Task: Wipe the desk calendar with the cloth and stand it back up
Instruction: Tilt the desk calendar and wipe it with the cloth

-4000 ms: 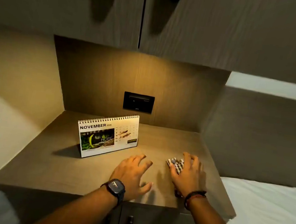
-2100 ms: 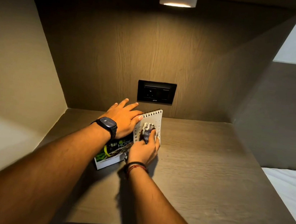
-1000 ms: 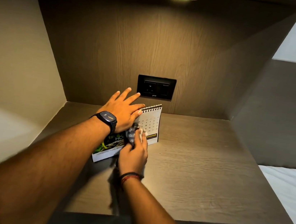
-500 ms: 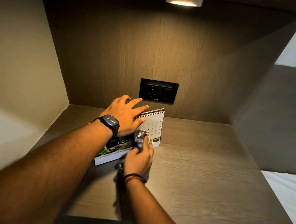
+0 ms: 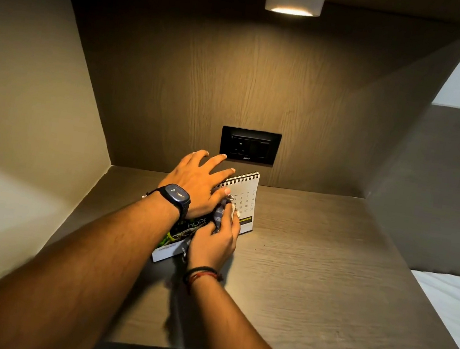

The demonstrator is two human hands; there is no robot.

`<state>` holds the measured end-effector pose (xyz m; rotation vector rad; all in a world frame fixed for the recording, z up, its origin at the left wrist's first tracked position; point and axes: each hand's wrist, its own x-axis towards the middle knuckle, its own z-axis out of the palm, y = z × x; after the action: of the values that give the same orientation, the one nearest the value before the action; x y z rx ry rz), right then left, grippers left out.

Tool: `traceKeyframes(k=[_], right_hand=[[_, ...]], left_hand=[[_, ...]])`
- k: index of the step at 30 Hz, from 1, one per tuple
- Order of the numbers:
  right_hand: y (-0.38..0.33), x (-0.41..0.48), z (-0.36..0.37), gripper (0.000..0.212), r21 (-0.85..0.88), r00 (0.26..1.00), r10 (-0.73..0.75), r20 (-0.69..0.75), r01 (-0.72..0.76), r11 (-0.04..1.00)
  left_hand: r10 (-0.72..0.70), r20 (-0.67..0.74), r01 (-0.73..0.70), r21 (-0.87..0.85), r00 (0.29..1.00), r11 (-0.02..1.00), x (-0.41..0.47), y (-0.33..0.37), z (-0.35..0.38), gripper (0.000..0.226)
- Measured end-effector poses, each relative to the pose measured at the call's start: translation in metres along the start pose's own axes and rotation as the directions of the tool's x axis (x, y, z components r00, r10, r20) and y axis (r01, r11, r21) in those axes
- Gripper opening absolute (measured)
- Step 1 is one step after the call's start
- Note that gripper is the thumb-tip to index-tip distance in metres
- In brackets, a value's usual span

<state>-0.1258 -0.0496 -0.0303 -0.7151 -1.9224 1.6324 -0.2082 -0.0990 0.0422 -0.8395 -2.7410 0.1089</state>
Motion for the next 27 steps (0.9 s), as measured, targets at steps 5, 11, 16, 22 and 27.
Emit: traceKeyframes(k=[5, 11, 16, 22, 27], right_hand=[[0.017, 0.005, -0.01, 0.056, -0.045, 0.994, 0.106, 0.006, -0.106, 0.993], [0.006, -0.003, -0.002, 0.056, 0.006, 0.999, 0.04, 0.024, -0.04, 0.999], [0.015, 0.005, -0.012, 0.055, -0.005, 0.996, 0.086, 0.038, -0.086, 0.996], [-0.001, -0.003, -0.007, 0.053, 0.029, 0.993, 0.104, 0.049, -0.106, 0.994], [0.019, -0.013, -0.03, 0.053, -0.078, 0.937, -0.112, 0.332, 0.145, 0.986]], left_hand=[[0.019, -0.025, -0.018, 0.027, 1.0, 0.999, -0.001, -0.001, 0.001, 0.057], [0.03, -0.015, -0.03, 0.027, 0.999, 0.999, 0.0, -0.002, 0.001, 0.056], [0.033, -0.018, -0.032, 0.04, 0.999, 0.999, 0.0, -0.001, 0.002, 0.056], [0.027, -0.017, -0.027, -0.004, 0.999, 1.0, 0.001, -0.001, 0.002, 0.054], [0.021, -0.021, -0.021, -0.022, 1.0, 1.0, 0.001, 0.0, 0.001, 0.055]])
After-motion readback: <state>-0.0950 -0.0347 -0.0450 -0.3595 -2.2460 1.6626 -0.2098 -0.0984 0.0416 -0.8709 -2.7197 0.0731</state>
